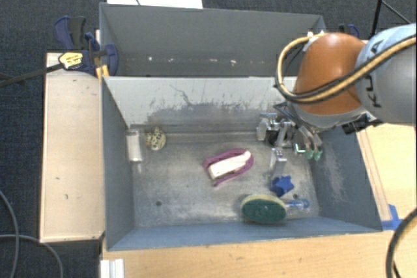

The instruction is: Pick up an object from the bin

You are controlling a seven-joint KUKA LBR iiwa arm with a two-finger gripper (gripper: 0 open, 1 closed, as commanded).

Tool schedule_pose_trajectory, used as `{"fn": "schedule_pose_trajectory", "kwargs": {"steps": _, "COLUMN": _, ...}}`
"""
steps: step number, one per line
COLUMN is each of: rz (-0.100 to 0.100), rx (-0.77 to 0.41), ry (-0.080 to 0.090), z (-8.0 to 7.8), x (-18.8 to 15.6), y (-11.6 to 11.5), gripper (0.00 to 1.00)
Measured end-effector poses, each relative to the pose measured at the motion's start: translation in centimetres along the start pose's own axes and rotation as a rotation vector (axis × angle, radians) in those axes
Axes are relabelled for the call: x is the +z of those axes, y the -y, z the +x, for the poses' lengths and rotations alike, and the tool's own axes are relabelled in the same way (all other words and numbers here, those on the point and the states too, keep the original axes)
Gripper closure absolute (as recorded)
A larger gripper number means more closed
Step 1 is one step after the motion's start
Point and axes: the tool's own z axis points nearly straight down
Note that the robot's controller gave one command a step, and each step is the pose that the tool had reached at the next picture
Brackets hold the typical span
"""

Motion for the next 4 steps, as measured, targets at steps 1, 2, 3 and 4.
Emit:
{"fn": "schedule_pose_trajectory", "kwargs": {"steps": 1, "rz": -0.002, "rx": -0.194, "ry": 0.002, "z": -1.6, "x": 7.9, "y": -6.6, "gripper": 0.0}}
{"fn": "schedule_pose_trajectory", "kwargs": {"steps": 2, "rz": 0.0, "rx": -0.143, "ry": 0.012, "z": -1.2, "x": 4.5, "y": -6.4, "gripper": 0.0}}
{"fn": "schedule_pose_trajectory", "kwargs": {"steps": 3, "rz": 0.001, "rx": -0.213, "ry": 0.005, "z": -0.6, "x": 4.6, "y": -6.2, "gripper": 0.0}}
{"fn": "schedule_pose_trajectory", "kwargs": {"steps": 4, "rz": 0.0, "rx": -0.215, "ry": 0.002, "z": -0.7, "x": 7.8, "y": -6.4, "gripper": 0.0}}
